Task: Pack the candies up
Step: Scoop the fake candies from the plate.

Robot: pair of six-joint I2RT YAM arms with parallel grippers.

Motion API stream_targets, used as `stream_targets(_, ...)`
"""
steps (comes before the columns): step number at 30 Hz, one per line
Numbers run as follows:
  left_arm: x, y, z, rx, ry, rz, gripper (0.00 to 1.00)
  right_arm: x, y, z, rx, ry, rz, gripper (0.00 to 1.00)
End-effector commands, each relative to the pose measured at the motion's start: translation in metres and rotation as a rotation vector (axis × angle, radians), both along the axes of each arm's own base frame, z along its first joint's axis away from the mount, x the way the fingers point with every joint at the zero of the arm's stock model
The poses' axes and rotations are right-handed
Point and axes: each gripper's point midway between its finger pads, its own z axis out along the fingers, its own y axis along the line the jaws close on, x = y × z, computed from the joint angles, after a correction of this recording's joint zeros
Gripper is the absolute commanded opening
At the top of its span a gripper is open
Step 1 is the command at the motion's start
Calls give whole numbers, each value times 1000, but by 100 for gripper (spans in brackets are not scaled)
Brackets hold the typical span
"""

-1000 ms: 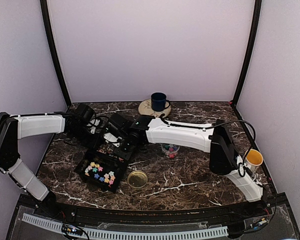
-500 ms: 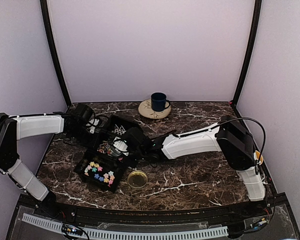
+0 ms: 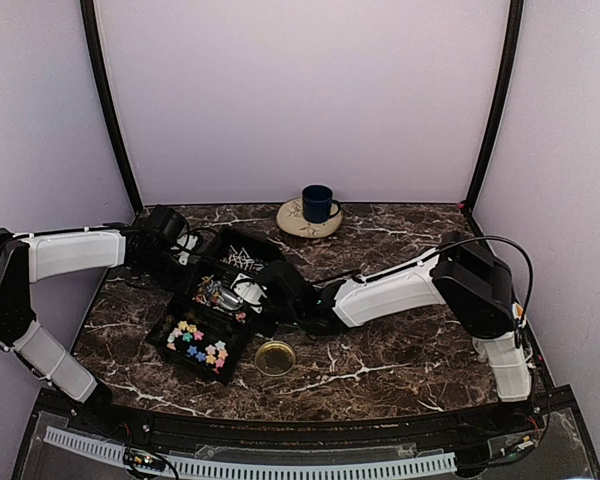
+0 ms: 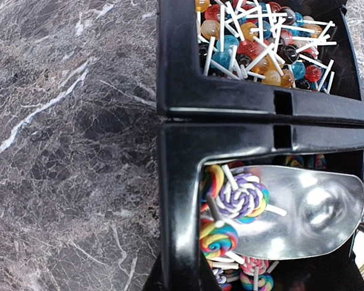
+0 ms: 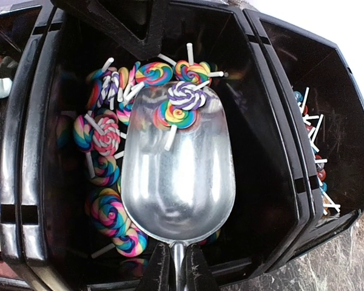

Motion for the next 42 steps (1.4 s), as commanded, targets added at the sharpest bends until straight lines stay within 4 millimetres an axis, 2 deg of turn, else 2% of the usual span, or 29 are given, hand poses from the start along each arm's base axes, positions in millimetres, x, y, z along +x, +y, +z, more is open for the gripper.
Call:
stream_targets(1, 27, -50, 68, -212, -232, -122, 0, 0, 7, 11, 58, -37, -7, 0)
stream_targets(8, 29, -45, 64, -199, -220, -101, 0, 11, 0, 12, 82, -59, -87, 0)
stream_targets(15, 29, -45, 64, -200, -217, -98, 0, 10, -7, 20, 147, -95, -101, 0)
stream_targets(24, 29, -47, 63, -212, -213, -106, 0, 13, 0, 17, 145, -86, -102, 0)
stream_targets(27, 29, -44, 61, -196, -207, -95, 0, 9, 0, 27, 192, -69, -90, 0)
stream_targets(30, 30, -41, 60, -182, -206, -83, 0, 4, -6, 44, 303, -16, -69, 0)
stream_targets(32, 30, -40, 60, -180, -204, -77, 0, 9, -15, 51, 328, -9, -100, 0)
stream_targets(42, 31, -35, 60, -176, -202, -58, 0, 11, -37, 56, 293, -36, -152, 0)
